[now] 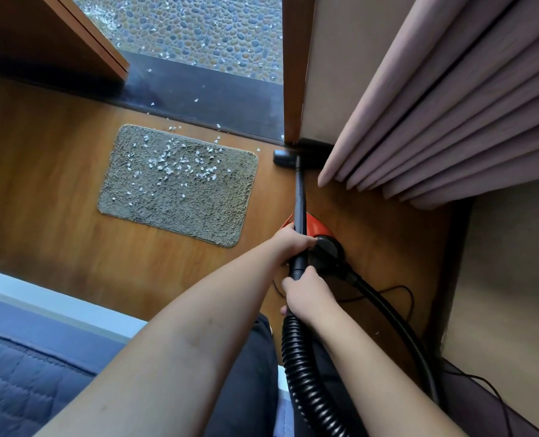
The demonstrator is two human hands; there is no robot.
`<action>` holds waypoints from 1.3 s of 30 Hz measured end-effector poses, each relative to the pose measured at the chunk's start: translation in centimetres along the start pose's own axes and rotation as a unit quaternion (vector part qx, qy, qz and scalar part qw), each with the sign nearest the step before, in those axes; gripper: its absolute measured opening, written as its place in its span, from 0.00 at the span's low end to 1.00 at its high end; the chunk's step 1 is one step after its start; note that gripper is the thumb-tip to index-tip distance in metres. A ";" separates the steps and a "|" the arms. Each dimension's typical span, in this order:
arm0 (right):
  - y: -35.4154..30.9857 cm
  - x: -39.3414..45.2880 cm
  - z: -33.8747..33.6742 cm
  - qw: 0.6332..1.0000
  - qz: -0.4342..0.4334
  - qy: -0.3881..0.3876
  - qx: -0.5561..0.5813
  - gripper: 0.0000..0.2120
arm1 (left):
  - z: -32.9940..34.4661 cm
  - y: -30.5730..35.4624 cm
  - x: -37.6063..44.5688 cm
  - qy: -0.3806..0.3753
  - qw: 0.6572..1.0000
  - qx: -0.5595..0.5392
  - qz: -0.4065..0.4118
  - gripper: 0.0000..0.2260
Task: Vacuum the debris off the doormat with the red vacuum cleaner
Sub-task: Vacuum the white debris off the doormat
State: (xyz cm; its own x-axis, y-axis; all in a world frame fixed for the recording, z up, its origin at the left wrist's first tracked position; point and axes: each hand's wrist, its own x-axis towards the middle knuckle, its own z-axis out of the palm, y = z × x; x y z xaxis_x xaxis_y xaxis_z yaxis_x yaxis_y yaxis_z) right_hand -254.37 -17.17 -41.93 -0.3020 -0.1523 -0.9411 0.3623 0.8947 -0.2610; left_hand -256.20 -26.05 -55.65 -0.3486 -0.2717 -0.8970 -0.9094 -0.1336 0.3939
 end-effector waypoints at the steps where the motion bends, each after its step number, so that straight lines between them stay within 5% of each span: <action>1: 0.0 -0.3 0.2 1.000 -0.007 -0.007 -0.001 0.13 | -0.3 -0.5 -0.4 0.010 1.000 -0.014 0.000 0.28; 4: -0.1 -1.3 1.1 0.998 -0.025 -0.021 -0.056 0.12 | -1.4 -2.4 -1.2 0.044 0.998 -0.050 -0.005 0.19; 13: -1.2 0.0 4.5 0.994 -0.040 -0.039 -0.091 0.21 | -4.8 -5.1 -0.8 0.096 0.991 -0.094 -0.017 0.13; 23: -6.1 2.1 3.5 0.992 -0.070 -0.047 -0.095 0.13 | -8.5 -1.8 1.5 0.091 0.987 -0.134 -0.020 0.15; 39: -3.8 -3.7 4.7 0.964 -0.049 -0.077 -0.250 0.21 | -7.4 -6.8 -4.7 0.073 0.961 -0.253 -0.079 0.21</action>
State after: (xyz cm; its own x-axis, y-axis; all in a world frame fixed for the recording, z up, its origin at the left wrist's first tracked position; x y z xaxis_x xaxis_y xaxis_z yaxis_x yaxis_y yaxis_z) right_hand -250.54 -21.99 -38.48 -0.1655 -0.2726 -0.9478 -0.1442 0.9574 -0.2502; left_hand -246.73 -30.90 -52.64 -0.1463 -0.3352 -0.9307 -0.7088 -0.6208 0.3350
